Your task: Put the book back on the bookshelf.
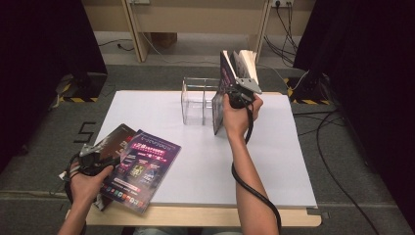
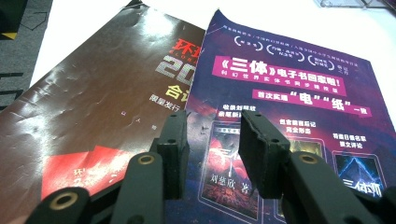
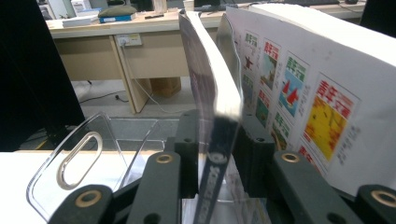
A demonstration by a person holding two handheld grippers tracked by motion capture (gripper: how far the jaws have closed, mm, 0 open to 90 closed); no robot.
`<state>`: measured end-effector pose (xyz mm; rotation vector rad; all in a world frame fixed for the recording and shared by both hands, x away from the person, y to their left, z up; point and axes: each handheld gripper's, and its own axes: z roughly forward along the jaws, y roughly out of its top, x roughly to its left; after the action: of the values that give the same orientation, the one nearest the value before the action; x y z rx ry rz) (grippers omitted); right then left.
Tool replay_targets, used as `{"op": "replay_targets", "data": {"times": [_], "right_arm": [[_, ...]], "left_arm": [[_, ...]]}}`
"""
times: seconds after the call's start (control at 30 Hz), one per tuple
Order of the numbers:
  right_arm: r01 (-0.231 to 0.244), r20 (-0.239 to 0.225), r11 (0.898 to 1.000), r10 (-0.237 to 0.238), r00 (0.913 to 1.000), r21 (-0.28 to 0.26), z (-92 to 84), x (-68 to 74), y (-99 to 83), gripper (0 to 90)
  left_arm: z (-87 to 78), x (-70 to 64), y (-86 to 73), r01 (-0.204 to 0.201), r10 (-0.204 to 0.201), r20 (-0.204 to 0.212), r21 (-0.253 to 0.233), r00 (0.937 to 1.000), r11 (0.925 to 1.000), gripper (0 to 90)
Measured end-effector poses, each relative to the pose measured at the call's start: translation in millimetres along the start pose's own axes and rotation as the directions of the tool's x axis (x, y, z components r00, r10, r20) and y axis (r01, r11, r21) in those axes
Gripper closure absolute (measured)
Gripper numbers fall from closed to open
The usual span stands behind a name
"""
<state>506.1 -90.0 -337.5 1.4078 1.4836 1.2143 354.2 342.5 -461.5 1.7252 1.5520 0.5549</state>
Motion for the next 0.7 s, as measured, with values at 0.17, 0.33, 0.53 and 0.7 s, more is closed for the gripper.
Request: {"op": "replay_targets", "data": {"times": [0.17,0.33,0.53,0.7], "right_arm": [[-0.002,-0.013,1.000,0.003,0.9999,0.003,-4.3,-1.5,-3.0,70.3],[-0.006,-0.025,1.000,0.007,0.9997,0.011,-8.7,-1.6,-6.0,69.4],[-0.036,-0.039,0.999,0.037,0.9986,0.035,-14.9,-0.9,-10.5,73.4],[-0.045,-0.043,0.998,0.047,0.9980,0.034,-19.2,0.0,-12.9,72.7]], "left_arm": [[0.3,-1.0,0.0,-0.001,0.001,0.001,-0.001,1.0000,1.0000,61.7],[0.4,-1.0,-0.2,-0.001,0.001,0.000,-0.001,1.0000,1.0000,61.6],[0.0,-1.0,0.0,-0.002,0.002,0.001,0.001,1.0000,1.0000,61.5],[-1.2,-0.8,0.2,0.000,0.000,0.001,-0.003,1.0000,1.0000,61.5]]}}
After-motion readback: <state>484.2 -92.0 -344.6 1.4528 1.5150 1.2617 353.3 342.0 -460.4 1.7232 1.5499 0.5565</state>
